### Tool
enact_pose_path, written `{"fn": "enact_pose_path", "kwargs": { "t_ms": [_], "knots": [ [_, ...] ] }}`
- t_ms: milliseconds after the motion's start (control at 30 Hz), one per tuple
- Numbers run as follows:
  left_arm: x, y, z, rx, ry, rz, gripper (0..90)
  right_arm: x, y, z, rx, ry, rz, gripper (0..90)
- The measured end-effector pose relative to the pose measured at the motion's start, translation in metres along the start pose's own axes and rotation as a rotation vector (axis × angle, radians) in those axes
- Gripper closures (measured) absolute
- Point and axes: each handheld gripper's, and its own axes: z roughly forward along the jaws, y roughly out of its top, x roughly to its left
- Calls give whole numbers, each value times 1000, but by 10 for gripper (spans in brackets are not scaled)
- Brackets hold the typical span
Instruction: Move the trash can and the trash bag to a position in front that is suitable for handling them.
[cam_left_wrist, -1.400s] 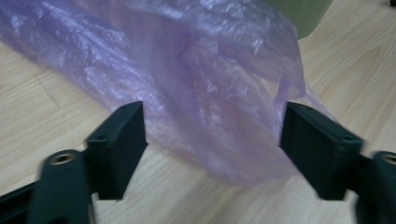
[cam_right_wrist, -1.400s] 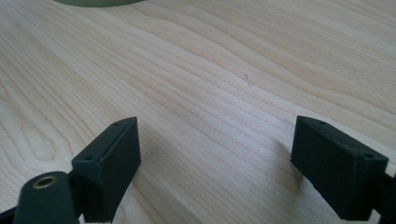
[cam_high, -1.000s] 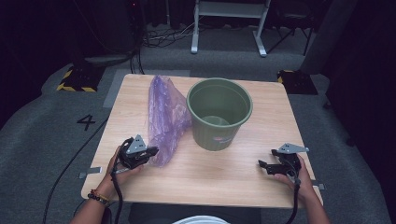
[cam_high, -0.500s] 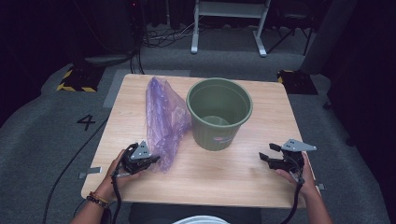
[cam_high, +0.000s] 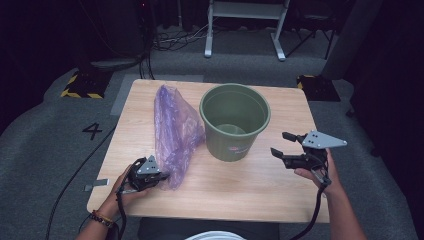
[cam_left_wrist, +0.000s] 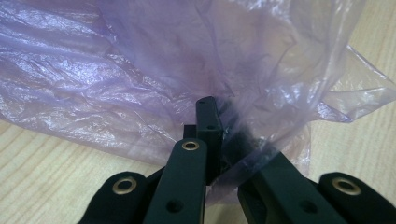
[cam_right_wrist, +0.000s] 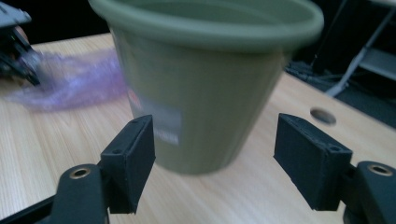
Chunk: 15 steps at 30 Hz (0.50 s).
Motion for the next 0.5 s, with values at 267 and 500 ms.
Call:
{"fn": "enact_pose_path", "kwargs": {
  "t_ms": [267,500],
  "knots": [
    [-6,-2,-3,6,-6,2,852,14,40,10,-44,32,-90,290],
    [-9,-5,-5,-2,-11,-4,786,24,63,20,-69,79,-137,290]
  ]
}}
